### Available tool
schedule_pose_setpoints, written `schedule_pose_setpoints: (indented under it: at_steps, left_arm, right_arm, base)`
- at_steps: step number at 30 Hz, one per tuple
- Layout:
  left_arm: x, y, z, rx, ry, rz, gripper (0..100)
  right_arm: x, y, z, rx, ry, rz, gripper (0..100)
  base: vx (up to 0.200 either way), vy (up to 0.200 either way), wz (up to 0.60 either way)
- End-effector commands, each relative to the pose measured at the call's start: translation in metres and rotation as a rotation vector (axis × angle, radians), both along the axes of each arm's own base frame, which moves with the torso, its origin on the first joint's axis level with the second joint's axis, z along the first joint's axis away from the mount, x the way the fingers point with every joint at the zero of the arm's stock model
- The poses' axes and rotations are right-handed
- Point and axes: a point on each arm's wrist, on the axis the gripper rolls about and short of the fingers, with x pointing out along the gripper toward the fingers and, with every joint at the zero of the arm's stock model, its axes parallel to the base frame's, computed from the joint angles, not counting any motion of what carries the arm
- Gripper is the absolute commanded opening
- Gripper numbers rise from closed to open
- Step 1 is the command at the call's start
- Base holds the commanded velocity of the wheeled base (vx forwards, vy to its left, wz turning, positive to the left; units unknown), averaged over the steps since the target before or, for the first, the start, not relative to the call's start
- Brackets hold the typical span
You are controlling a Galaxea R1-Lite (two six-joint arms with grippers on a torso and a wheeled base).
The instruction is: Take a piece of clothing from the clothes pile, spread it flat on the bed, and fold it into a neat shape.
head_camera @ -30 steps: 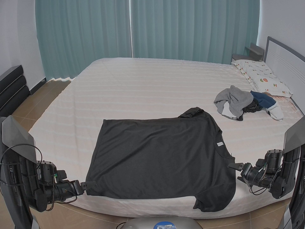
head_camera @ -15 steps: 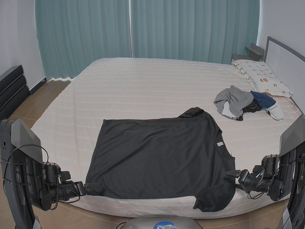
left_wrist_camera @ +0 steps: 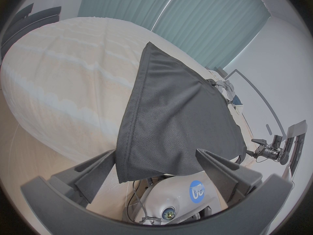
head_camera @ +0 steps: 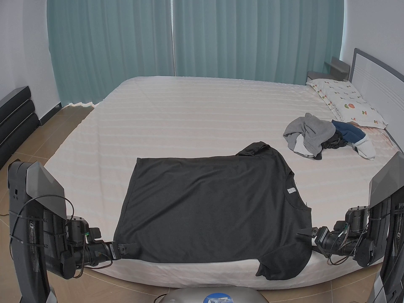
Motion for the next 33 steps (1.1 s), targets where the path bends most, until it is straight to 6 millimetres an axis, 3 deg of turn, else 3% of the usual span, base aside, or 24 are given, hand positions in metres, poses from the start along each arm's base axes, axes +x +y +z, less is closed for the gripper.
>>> schedule_pose_setpoints:
  at_steps: [1,16,17,33]
  left_arm:
    - [0.0008,-0.0043,-0.0047,0.013,0.006,-0.008,100]
    - [0.0004,-0.0045,-0.01,0.062,0.0,-0.021,100]
    - [0.0003,-0.0045,-0.0101,0.061,0.002,-0.02,0]
    - [-0.0059,0.0019,-0.0081,0.055,0.028,0.014,0]
  right_arm:
    - [0.0011,0.0001,0.0005,-0.001,-0.014,0.0,100]
    - [0.0011,0.0001,0.0005,-0.001,-0.014,0.0,100]
    - [0.0011,0.0001,0.0005,-0.001,-0.014,0.0,100]
    - [0.0016,-0.0002,0.0009,-0.001,-0.017,-0.001,100]
  base:
    - [0.0,0.0,0.0]
    - [0.0,0.0,0.0]
    - [0.0,0.0,0.0]
    - [0.0,0.0,0.0]
